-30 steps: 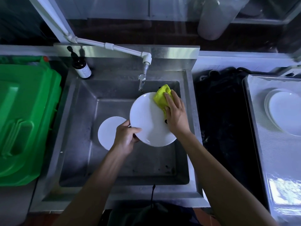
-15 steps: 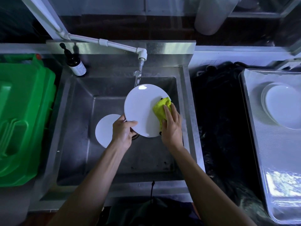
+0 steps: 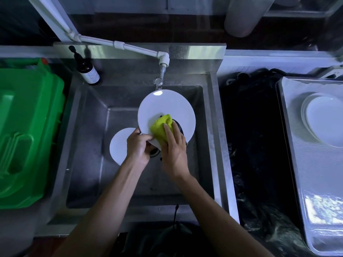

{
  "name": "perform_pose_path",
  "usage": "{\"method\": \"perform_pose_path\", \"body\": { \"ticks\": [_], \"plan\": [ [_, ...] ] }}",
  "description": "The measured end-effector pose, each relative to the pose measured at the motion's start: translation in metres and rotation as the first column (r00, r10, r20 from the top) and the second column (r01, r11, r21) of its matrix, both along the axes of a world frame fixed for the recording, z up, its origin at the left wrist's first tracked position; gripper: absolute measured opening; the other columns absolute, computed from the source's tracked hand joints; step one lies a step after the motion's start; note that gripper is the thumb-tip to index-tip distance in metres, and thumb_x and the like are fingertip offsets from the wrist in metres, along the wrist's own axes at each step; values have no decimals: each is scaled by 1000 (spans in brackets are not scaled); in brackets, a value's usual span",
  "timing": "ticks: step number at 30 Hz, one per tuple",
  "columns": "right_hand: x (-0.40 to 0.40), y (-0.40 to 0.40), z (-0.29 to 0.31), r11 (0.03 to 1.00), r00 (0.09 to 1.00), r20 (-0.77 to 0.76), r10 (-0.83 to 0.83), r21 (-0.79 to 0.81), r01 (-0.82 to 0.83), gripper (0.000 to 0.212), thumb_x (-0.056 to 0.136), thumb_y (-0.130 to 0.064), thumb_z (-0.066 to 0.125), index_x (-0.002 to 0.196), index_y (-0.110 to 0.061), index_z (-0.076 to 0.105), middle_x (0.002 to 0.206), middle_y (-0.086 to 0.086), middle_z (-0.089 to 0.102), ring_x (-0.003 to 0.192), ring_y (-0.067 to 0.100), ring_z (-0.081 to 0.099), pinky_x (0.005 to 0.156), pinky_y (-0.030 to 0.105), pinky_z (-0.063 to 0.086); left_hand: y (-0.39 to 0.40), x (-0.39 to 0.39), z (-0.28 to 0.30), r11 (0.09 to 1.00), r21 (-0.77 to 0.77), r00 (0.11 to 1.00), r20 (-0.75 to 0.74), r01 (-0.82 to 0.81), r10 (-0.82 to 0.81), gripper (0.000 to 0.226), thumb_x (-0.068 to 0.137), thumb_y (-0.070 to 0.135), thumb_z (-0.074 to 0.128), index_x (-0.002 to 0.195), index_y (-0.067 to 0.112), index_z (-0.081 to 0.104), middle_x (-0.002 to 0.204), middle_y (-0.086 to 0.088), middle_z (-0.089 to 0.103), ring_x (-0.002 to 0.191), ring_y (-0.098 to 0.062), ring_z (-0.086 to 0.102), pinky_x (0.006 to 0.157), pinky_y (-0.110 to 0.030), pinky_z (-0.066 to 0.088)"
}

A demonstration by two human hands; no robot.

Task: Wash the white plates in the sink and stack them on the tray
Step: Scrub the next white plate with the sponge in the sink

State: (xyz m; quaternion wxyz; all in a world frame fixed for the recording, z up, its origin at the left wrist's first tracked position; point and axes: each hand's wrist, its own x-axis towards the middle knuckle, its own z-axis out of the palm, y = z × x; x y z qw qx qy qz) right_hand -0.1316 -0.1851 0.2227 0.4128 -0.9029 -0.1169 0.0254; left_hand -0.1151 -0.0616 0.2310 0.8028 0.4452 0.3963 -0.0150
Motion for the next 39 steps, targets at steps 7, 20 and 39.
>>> {"method": "perform_pose_path", "body": {
  "ticks": [7,20,39],
  "plan": [
    [21,-29,-10,989,995,69,78,-131,-69,51,100,-9,49,150,-12,41,159,15,29,135,38,39,107,52,37,12,-4,-2,1000,6,1000,15,6,-6,37,76,-18,54,95,9,70,98,-14,74,83,-31,70,74,-44,59],
    [87,-46,1,982,995,95,-33,-181,50,46,103,-14,45,149,-15,43,161,11,28,138,36,35,110,47,33,14,-13,3,967,80,971,-16,240,-240,38,59,-4,64,93,11,73,93,-11,75,75,-26,71,66,-43,60],
    [68,-6,15,930,922,132,364,-109,-351,49,99,-12,53,148,-11,45,160,14,30,133,38,42,110,47,35,21,-10,-1,927,122,934,-2,354,-356,36,62,-4,63,90,14,75,91,-9,74,79,-27,71,67,-42,55]
  ]
}}
